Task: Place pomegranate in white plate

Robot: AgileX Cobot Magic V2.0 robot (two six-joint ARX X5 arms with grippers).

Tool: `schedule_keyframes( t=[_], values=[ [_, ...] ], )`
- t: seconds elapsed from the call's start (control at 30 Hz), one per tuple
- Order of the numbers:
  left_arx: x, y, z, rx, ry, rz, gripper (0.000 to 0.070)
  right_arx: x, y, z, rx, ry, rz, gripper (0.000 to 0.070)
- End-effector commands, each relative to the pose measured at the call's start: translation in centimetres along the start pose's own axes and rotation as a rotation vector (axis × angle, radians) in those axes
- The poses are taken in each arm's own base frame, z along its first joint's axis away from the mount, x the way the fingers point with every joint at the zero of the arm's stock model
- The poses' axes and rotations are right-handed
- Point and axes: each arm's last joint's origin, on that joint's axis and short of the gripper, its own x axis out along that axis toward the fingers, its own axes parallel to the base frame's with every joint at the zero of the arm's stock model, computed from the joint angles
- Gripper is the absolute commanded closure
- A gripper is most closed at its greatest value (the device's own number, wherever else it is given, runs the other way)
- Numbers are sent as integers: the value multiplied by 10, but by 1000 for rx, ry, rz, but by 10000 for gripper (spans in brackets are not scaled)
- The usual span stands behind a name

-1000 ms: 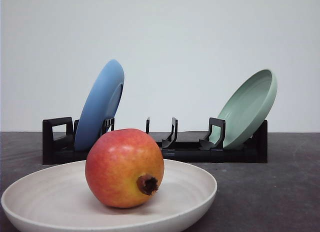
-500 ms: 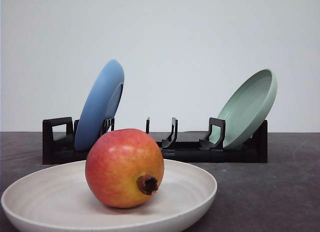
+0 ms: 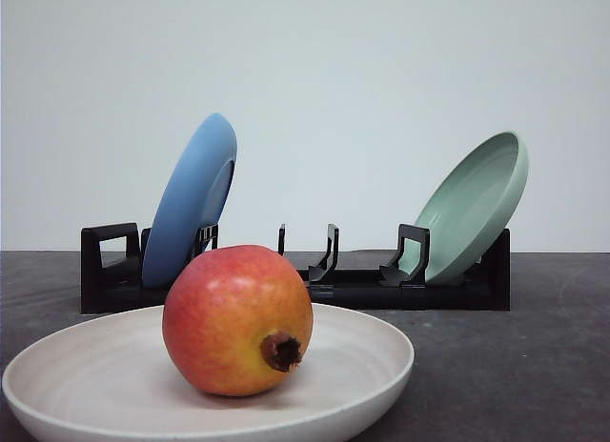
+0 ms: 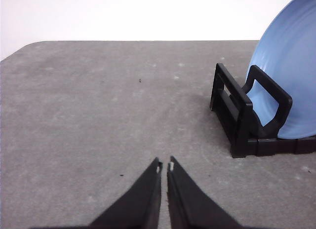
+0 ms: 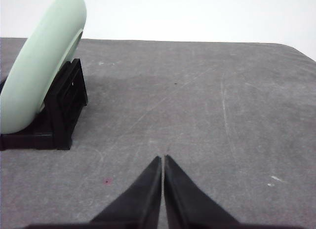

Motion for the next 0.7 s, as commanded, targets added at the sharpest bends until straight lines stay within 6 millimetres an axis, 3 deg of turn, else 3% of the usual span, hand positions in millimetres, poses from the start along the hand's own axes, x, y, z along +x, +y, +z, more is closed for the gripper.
schedule_keyframes(
  t=[0.0, 0.67],
  values=[
    [1, 0, -4, -2, 14, -5, 700, 0, 0, 0, 11, -10, 0, 700],
    [1, 0, -4, -2, 14, -5, 700, 0, 0, 0, 11, -10, 0, 700]
  ],
)
